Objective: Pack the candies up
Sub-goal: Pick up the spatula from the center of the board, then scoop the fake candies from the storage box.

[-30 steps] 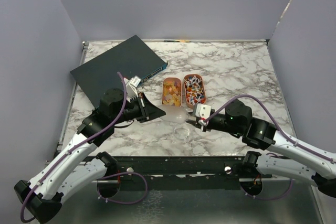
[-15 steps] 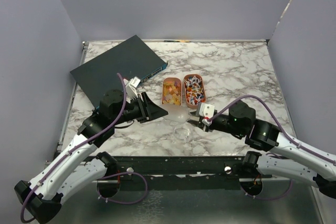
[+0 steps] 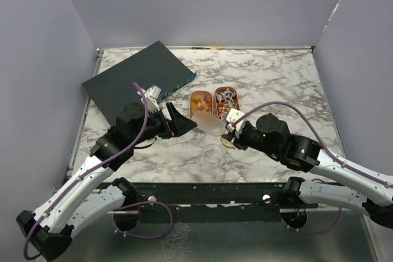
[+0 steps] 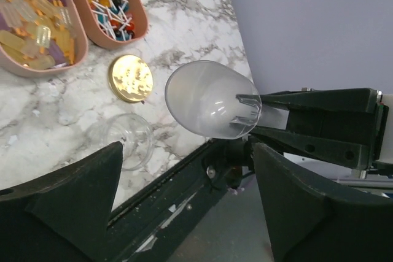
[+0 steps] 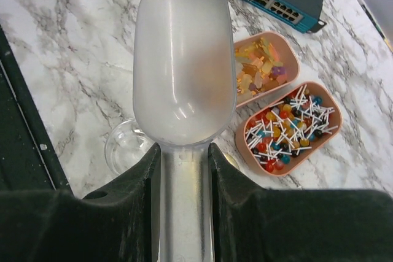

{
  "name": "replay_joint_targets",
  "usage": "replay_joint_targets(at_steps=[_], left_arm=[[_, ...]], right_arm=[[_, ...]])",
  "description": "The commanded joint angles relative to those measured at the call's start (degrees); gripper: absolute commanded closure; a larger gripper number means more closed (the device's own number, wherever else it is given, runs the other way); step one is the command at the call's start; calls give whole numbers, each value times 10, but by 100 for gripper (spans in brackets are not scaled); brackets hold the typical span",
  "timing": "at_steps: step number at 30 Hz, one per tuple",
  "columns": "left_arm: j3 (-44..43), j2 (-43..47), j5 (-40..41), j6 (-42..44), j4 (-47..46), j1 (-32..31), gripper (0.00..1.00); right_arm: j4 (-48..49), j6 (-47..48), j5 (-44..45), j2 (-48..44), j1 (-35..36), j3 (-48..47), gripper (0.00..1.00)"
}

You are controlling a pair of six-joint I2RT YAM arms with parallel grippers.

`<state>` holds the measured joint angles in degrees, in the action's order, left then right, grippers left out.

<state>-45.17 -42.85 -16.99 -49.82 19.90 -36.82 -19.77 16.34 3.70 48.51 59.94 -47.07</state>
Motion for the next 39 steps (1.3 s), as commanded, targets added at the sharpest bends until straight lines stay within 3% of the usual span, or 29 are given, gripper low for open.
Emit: replay_joint_targets(at_steps=[1,9,16,30,39], left_arm=[[-38,-10,84,72,32,1,11],[-72,-7,217,177,62,1,1],[-81,-2,292,257,51,1,1],[-26,-12,302,314,-13,1,1],[7,-6,280,324,-19,1,1]], right_arm=[[-55,-51,74,32,3,-49,100],[-142,-128,91,118,0,-132,100],[-264,-201,73,224,-26,-230,99],[-410,-256,5,335,-142,-327,100],[-447,-275,6,350,-213,-328,99]])
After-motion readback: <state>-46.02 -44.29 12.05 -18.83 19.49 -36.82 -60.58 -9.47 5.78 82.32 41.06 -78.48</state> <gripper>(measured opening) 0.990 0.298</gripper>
